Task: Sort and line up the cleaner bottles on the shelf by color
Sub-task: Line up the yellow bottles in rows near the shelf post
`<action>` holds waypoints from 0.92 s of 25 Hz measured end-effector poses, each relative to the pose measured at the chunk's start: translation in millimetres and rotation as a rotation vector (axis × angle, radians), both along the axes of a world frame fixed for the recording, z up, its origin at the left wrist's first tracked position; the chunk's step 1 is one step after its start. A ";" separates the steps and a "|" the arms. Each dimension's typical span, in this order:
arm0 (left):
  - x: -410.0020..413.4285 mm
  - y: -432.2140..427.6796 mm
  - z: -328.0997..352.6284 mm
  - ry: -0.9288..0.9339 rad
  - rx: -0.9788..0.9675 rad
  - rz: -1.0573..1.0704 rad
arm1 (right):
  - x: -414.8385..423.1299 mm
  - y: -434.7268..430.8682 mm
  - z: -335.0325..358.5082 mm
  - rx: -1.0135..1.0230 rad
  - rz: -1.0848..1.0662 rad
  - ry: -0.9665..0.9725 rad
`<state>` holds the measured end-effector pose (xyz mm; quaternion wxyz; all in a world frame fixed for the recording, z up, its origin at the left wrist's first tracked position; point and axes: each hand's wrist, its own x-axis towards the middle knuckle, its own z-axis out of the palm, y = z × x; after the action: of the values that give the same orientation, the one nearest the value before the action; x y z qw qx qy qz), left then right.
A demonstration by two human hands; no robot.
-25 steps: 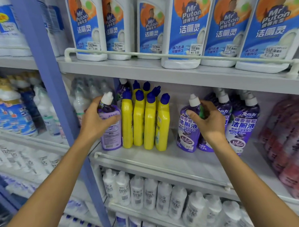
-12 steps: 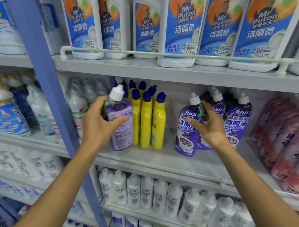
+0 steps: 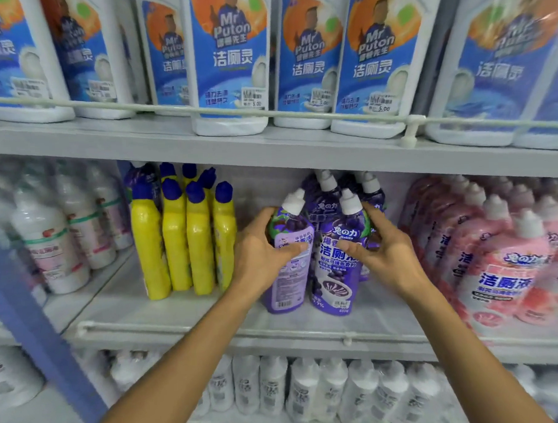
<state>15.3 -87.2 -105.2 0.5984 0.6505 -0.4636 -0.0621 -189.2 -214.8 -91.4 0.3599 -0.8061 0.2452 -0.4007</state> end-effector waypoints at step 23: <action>21.2 -15.2 21.3 0.234 0.193 -0.522 | -8.1 -10.5 -35.9 0.146 -0.027 -0.209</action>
<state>36.5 -102.4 -83.9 0.5470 0.5516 -0.5351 -0.3321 -197.3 -225.3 -127.4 0.4360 -0.7282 0.2456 -0.4683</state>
